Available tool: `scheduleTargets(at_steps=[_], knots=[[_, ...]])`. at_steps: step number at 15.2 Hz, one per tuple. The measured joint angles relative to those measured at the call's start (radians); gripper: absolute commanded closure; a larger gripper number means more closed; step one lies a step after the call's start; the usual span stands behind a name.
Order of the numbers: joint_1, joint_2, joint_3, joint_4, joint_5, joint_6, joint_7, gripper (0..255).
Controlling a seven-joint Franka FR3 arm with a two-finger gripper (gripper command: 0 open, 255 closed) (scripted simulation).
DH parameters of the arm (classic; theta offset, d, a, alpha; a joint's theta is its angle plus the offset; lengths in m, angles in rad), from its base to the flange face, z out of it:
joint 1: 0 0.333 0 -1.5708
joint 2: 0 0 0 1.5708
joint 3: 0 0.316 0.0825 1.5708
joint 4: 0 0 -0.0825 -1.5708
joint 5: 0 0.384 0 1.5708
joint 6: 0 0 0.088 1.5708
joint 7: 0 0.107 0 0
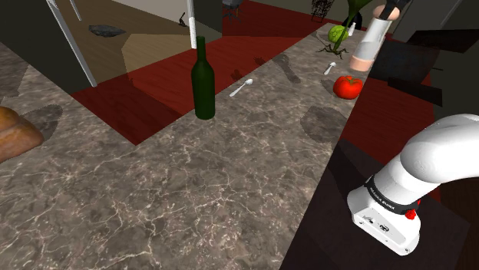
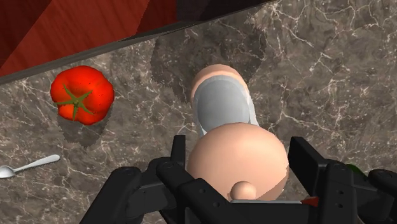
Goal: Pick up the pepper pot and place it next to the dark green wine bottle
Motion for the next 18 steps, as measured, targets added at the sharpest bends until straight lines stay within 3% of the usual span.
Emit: scheduleTargets(at_steps=[18], knots=[[0.019,0.135,0.004,0.358,0.026,-0.224,-0.015,255]])
